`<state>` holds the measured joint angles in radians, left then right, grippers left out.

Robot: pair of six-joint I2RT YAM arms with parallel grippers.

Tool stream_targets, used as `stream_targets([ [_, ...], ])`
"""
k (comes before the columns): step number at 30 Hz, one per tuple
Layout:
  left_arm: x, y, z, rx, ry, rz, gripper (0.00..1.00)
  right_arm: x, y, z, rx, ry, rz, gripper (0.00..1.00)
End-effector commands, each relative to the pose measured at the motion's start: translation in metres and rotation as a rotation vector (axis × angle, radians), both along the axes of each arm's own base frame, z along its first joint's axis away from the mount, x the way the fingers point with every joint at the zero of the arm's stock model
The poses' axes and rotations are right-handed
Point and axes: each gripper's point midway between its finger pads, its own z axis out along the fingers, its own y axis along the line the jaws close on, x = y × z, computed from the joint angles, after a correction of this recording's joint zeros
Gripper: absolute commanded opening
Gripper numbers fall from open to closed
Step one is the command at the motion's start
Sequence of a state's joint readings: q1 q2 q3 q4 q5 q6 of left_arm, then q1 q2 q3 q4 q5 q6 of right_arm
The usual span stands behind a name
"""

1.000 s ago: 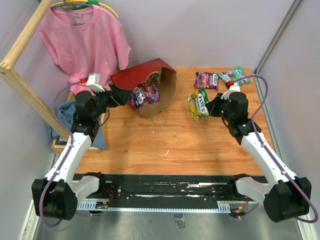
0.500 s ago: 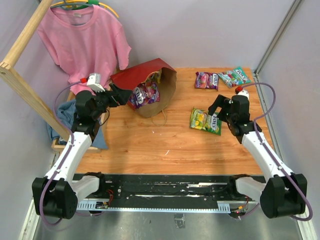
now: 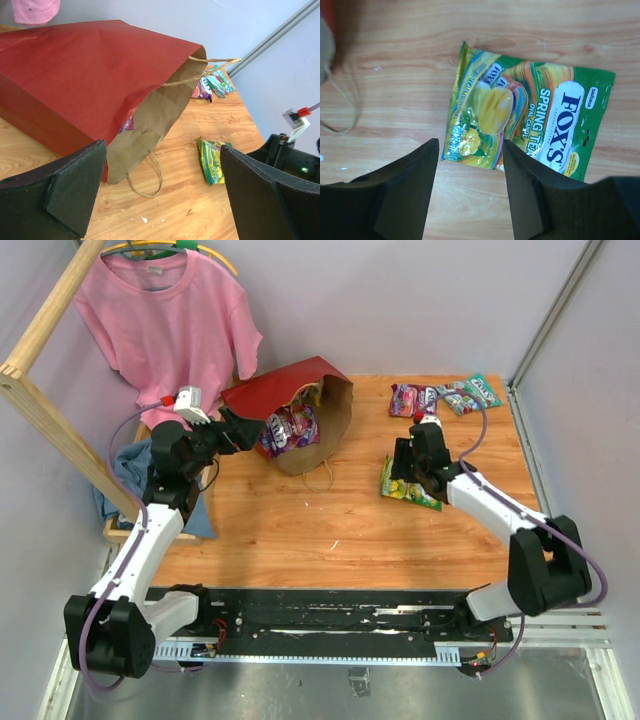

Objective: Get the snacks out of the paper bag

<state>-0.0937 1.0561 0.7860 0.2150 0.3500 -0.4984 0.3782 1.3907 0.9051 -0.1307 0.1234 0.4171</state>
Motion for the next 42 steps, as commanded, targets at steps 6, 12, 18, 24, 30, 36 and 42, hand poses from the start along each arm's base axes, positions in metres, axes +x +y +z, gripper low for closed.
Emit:
stream_targets([
  [6, 0.005, 0.003, 0.003, 0.015, -0.023, 0.008, 1.00, 0.016, 0.010, -0.054, -0.027, 0.148, 0.018, 0.48],
  [12, 0.004, 0.007, 0.004, 0.036, -0.027, 0.024, 1.00, 0.012, -0.021, -0.096, 0.052, 0.266, -0.075, 0.45],
  [18, 0.003, 0.008, 0.005, 0.039, -0.030, 0.027, 1.00, 0.006, -0.050, -0.111, 0.052, 0.308, -0.178, 0.47],
  [24, 0.000, 0.009, 0.007, 0.046, -0.037, 0.028, 1.00, 0.007, -0.076, -0.113, 0.070, 0.313, -0.290, 0.51],
  [30, -0.001, 0.010, 0.008, 0.055, -0.041, 0.034, 1.00, 0.007, -0.110, -0.117, 0.189, 0.314, -0.458, 0.56],
  [36, 0.001, 0.008, 0.005, 0.055, -0.034, 0.025, 1.00, 0.007, -0.144, -0.113, 0.168, 0.305, -0.648, 0.60],
  [42, 0.002, 0.008, 0.003, 0.057, -0.030, 0.023, 1.00, 0.010, -0.179, -0.102, 0.191, 0.261, -0.915, 0.59],
])
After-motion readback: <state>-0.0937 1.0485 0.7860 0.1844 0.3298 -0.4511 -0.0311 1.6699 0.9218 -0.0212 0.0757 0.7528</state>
